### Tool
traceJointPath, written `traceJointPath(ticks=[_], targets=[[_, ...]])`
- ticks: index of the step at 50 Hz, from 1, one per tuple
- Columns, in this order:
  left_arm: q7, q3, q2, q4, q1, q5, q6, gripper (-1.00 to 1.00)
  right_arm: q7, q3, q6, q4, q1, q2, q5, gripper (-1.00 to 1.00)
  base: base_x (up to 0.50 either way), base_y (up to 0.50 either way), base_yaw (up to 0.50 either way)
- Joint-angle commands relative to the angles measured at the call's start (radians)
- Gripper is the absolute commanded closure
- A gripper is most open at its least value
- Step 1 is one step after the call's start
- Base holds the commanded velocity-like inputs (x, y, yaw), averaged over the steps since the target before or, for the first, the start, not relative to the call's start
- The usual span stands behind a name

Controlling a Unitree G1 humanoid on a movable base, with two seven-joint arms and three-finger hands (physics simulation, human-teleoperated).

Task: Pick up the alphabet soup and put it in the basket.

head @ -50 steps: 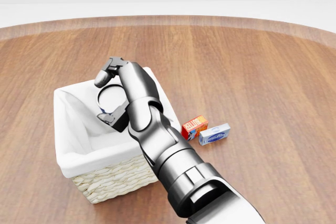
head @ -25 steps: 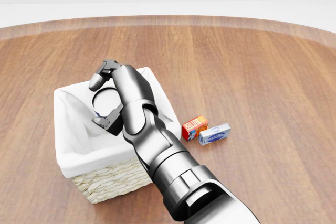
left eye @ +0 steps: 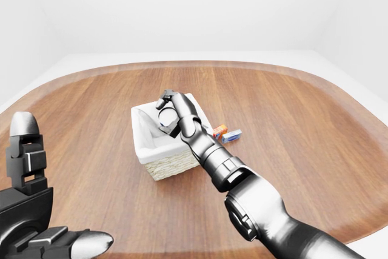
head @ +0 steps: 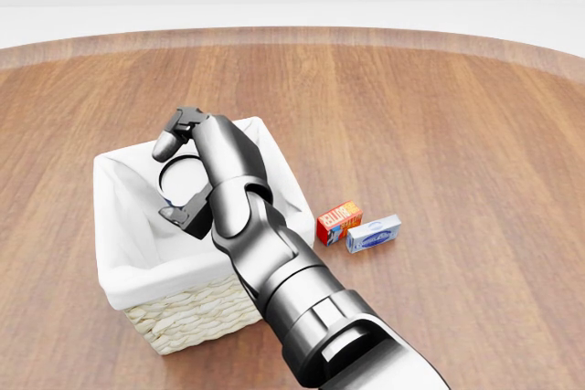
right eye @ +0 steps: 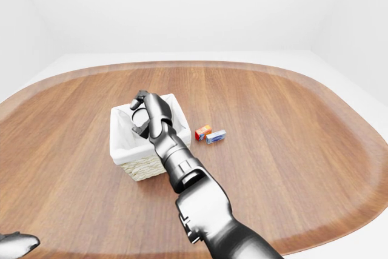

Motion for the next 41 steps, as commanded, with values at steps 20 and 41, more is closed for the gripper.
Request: traceJointPath(ticks=[20,41], targets=[[0.009,-0.003,0.01,0.0,0.015,-0.016,0.0,-1.0,-0.011,0.003,0.005,-0.016,-0.006,0.006,0.013,-1.0,0.0,0.0,0.0],[0.011,0.001,0.012,0.0,0.01,-0.018,0.0,-1.0,-0.011,0.004,0.002,-0.012,-0.004,0.01,0.011,-1.0,0.0,0.0,0.0]])
